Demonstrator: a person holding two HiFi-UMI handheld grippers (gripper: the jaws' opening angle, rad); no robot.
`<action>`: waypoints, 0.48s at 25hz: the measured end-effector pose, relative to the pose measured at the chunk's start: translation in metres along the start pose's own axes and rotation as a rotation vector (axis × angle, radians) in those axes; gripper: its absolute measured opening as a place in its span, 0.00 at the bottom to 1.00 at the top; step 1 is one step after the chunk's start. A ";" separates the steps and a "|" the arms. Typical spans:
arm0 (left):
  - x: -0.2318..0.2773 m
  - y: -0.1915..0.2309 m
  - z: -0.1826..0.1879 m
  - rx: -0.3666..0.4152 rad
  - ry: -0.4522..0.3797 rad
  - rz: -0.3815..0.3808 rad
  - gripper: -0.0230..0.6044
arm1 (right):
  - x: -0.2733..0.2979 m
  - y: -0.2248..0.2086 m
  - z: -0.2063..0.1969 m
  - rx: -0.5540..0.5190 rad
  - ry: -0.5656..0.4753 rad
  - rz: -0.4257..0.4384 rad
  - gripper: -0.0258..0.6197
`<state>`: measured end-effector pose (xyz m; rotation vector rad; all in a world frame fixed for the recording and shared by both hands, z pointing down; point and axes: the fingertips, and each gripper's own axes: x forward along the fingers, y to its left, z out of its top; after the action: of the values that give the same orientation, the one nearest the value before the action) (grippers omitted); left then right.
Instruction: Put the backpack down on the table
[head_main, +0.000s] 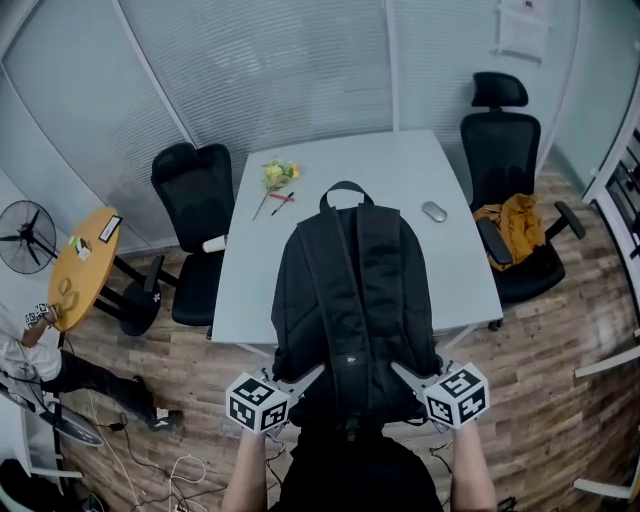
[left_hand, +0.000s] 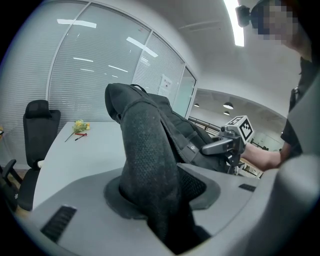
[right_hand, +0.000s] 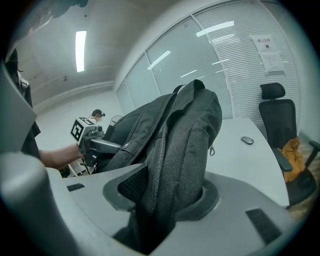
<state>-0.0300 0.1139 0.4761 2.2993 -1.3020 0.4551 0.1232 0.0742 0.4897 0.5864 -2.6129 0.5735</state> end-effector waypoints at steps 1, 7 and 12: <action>0.001 0.001 0.001 0.001 0.004 0.000 0.31 | 0.001 -0.001 0.001 0.005 0.000 0.001 0.30; 0.014 0.014 0.004 0.005 0.022 -0.022 0.31 | 0.010 -0.011 0.001 0.031 0.004 -0.017 0.30; 0.031 0.026 0.011 0.013 0.032 -0.063 0.31 | 0.017 -0.025 0.006 0.053 0.011 -0.057 0.30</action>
<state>-0.0366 0.0736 0.4881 2.3271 -1.2110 0.4779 0.1191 0.0454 0.5004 0.6702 -2.5686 0.6274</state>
